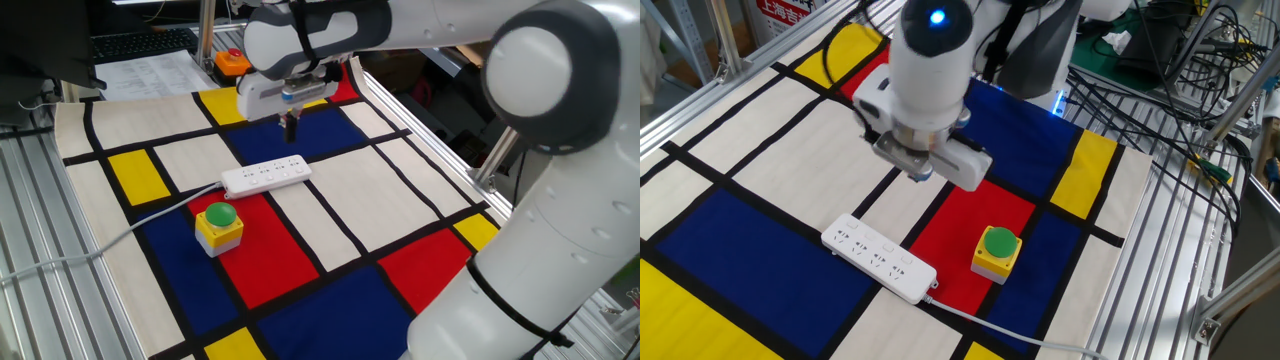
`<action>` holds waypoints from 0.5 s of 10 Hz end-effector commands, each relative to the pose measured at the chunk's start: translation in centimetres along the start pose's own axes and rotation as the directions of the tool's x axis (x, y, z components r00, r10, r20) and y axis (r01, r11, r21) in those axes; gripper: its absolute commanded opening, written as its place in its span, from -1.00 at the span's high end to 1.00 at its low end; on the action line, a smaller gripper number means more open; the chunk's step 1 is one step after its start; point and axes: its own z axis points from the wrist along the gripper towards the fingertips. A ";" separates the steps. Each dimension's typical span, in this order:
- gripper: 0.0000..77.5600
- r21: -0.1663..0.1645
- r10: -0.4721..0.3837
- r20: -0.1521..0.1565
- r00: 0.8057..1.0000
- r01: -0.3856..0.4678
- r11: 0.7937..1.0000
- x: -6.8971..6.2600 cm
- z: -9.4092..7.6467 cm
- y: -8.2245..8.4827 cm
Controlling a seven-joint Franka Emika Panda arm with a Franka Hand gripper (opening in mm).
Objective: Turn off the power strip by pressing the button
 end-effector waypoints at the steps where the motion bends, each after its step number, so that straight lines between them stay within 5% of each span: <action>1: 1.00 0.001 -0.029 0.003 1.000 0.029 1.000 -1.2 1.3 -0.6; 5: 1.00 -0.013 -0.021 0.007 1.000 0.021 1.000 -1.0 3.9 0.6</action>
